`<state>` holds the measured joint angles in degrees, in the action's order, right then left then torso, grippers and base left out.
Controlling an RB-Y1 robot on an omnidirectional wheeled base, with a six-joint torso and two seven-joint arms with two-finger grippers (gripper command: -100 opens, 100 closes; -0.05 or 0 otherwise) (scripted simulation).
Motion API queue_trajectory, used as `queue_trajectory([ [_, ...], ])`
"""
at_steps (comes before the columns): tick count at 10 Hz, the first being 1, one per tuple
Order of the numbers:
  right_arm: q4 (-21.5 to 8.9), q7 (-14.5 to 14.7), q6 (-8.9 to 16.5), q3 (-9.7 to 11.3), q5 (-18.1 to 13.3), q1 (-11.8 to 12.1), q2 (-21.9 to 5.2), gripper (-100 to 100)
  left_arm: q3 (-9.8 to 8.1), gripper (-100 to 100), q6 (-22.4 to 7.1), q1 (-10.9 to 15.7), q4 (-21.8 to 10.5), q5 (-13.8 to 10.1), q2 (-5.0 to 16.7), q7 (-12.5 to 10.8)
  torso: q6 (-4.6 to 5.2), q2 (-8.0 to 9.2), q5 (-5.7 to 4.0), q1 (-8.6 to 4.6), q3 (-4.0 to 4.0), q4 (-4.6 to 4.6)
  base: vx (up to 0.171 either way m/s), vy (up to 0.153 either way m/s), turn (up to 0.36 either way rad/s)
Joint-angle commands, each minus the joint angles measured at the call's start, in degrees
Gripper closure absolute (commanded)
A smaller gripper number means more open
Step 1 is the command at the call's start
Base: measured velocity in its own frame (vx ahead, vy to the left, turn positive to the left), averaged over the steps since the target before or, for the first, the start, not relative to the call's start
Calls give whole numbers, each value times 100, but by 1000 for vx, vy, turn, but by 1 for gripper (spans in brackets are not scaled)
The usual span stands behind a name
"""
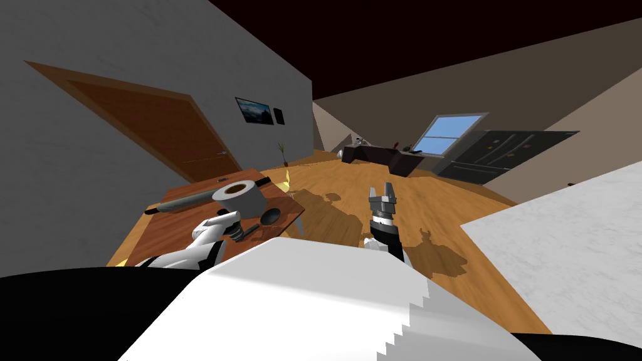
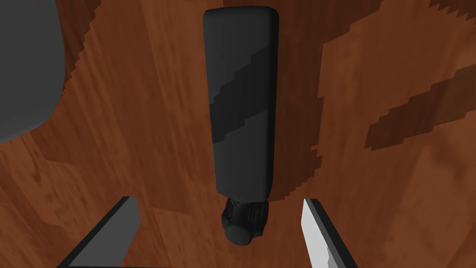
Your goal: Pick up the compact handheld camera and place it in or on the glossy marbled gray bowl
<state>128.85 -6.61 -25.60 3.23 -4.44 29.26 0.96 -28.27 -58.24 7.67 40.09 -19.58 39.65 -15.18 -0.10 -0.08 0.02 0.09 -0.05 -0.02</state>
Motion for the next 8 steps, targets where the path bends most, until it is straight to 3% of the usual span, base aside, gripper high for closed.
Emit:
queue_trajectory([
  [1,0,0,0,0,0,0,0,0,-63,-100,-281,79,-183,-121,58,57,0,0,0,0,0,0,40,27,-72],
  [2,0,0,0,0,0,0,0,0,-63,-100,-281,79,-183,-121,58,57,2,-3,0,2,-1,0,31,22,-44],
  [4,0,0,0,0,0,0,0,0,-149,-100,-637,188,-431,-298,126,135,1,0,0,0,0,0,36,33,-78],
  [8,0,0,0,0,0,0,0,0,-228,-100,-1021,289,-662,-480,177,223,1,-1,0,3,-1,0,33,33,-47],
])
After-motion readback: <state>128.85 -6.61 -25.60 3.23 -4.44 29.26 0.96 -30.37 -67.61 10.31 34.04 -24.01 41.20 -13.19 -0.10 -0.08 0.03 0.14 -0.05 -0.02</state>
